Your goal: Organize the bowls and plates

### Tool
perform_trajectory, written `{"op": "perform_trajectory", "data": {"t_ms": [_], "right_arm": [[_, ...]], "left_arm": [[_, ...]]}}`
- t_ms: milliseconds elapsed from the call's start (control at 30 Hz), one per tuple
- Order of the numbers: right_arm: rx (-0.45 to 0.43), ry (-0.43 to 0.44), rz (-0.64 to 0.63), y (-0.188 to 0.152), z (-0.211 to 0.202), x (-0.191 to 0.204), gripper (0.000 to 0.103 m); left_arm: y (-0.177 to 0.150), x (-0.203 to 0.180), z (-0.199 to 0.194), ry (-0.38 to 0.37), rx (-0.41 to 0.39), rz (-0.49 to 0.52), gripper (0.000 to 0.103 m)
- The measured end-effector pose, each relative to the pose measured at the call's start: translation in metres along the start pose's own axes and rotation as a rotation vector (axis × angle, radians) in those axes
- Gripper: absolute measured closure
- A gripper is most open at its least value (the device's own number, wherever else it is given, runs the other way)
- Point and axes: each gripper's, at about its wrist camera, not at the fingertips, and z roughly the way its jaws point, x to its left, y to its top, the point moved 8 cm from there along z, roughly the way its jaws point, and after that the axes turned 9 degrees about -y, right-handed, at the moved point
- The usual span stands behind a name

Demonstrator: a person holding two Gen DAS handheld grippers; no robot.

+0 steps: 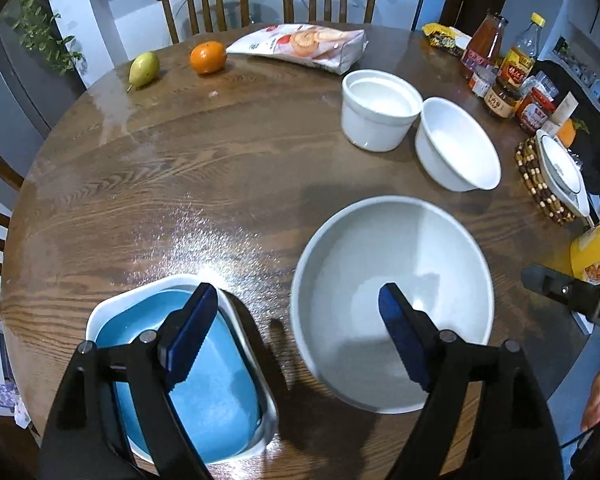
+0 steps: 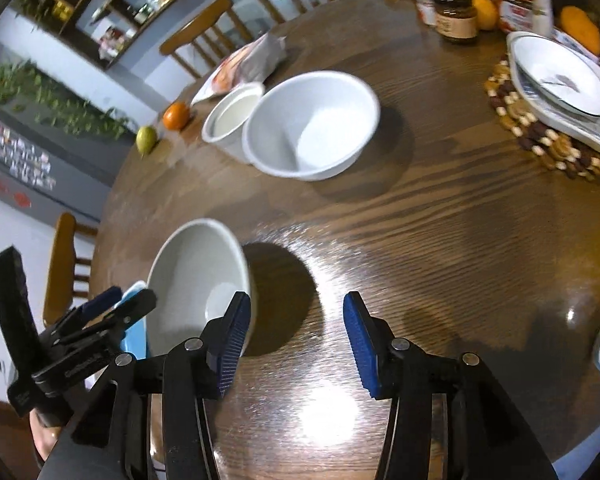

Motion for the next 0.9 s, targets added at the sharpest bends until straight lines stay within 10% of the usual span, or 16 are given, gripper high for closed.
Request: {"op": "perform_trajectory", "data": {"t_ms": [900], "right_arm": [[-0.191,0.026,0.001,0.044,-0.068,-0.05,0.054]], "left_arm": [[0.057,-0.101,-0.013,0.012,-0.123,0.148,0.009]]}}
